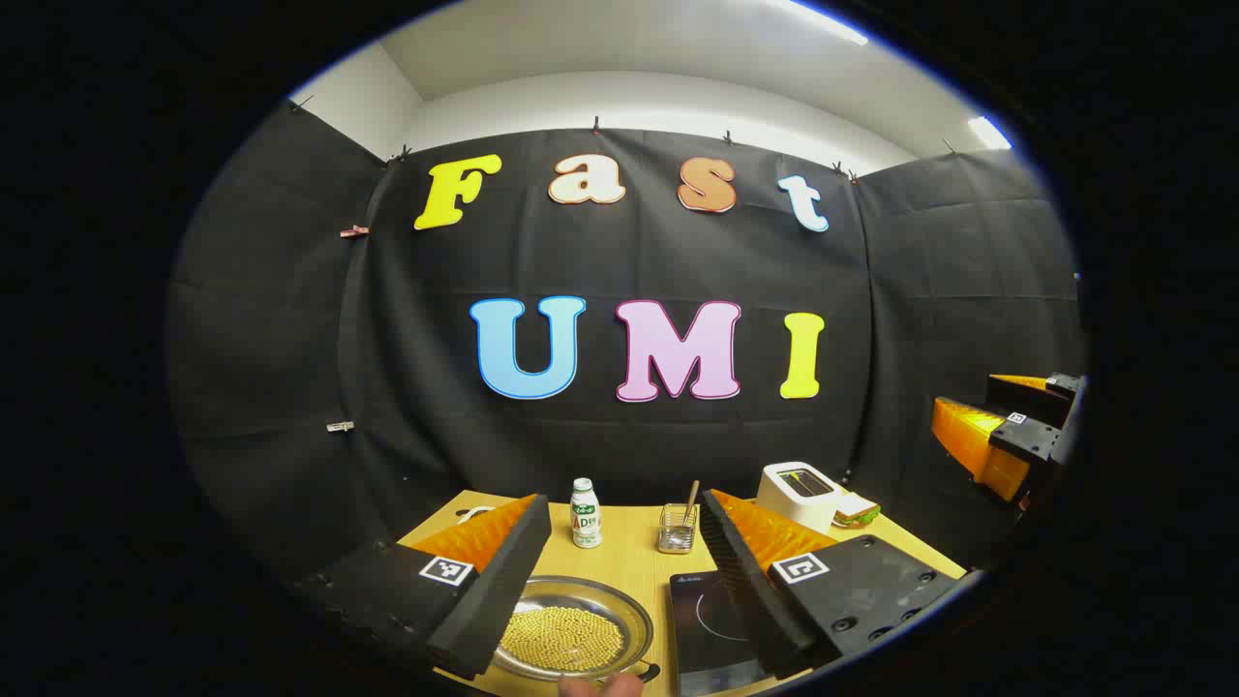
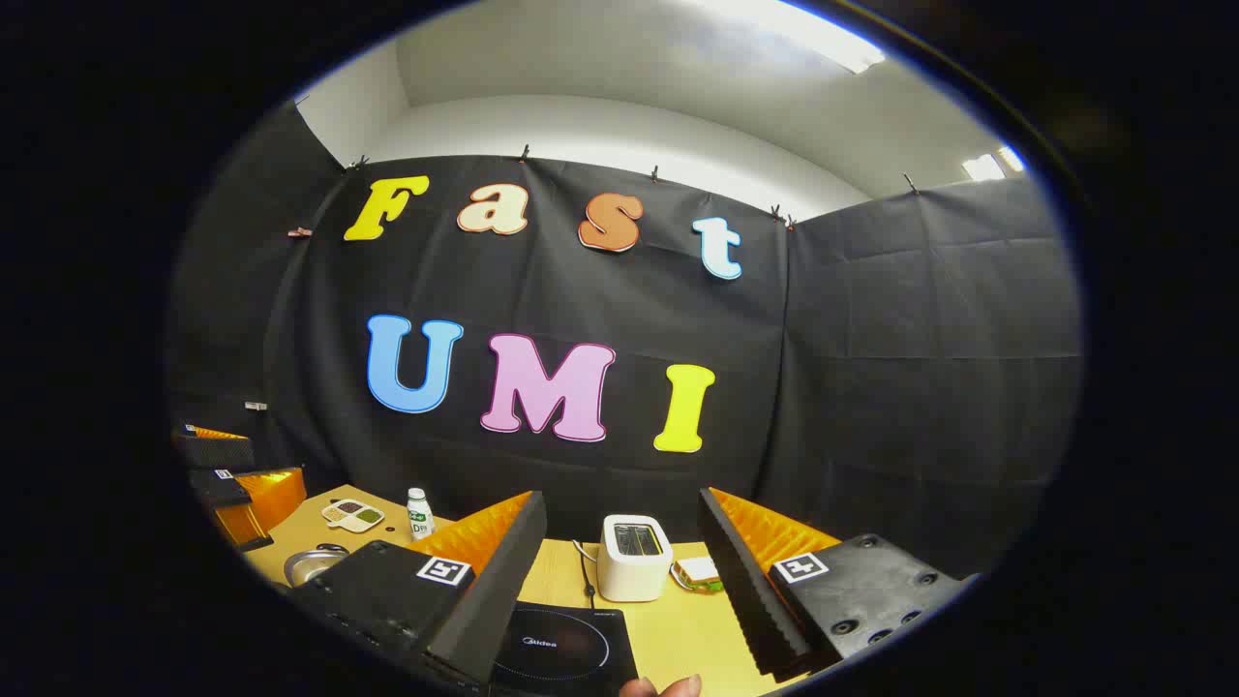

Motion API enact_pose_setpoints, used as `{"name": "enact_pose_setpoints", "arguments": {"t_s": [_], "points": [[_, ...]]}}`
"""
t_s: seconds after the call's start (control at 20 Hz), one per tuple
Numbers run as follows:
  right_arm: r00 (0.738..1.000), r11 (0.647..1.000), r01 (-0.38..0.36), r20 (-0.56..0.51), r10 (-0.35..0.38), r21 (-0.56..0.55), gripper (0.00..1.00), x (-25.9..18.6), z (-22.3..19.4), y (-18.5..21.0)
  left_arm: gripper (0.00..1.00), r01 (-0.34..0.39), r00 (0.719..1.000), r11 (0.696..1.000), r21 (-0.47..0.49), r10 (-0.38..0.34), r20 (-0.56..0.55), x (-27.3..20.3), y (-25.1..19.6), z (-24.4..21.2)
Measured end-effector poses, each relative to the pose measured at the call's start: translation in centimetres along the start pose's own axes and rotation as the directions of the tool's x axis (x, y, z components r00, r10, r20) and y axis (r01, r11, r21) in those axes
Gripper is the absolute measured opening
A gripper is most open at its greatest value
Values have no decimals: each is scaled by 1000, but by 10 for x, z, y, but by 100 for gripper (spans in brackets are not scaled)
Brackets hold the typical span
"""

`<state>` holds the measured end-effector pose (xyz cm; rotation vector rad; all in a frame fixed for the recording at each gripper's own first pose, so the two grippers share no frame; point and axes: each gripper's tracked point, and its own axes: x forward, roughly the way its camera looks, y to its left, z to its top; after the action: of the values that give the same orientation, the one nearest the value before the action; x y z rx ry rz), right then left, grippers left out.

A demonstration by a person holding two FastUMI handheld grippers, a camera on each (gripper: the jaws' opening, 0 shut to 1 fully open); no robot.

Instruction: First push the handle of the pot to place it horizontally, then grasp the pot with both hands and set it on the induction cooktop.

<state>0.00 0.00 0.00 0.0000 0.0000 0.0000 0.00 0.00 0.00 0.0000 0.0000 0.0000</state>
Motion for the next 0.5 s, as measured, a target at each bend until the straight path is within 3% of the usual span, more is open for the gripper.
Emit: {"name": "enact_pose_setpoints", "arguments": {"t_s": [0.5], "points": [[1000, 1000, 2, 5, -2, 2, 97, -3, 2, 0, 96, -7, 1000, 1000, -2, 7, 9, -4, 6, 0]]}}
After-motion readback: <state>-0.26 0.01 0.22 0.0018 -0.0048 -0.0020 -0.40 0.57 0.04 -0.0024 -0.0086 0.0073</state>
